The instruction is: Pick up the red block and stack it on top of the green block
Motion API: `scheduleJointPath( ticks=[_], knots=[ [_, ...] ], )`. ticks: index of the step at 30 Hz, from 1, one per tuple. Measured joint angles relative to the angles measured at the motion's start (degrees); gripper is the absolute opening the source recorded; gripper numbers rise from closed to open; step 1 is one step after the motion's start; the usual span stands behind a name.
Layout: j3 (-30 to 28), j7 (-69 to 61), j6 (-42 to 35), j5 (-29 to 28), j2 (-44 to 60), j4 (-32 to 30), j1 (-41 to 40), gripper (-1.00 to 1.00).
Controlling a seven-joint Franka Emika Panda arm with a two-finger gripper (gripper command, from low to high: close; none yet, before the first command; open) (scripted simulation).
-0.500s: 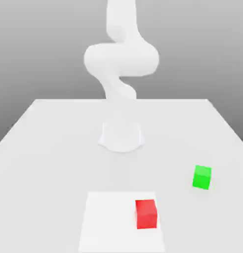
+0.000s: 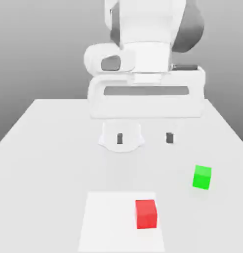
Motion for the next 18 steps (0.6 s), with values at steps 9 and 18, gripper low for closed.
scheduleJointPath(
  ticks=[9, 18],
  knots=[
    [0.3, 2.1, 11.5, -1.5, 18.7, -4.9, 1.6, 0.00],
    [-1.3, 3.5, 17.5, -3.4, 25.8, -4.0, 2.9, -1.00]
  ],
)
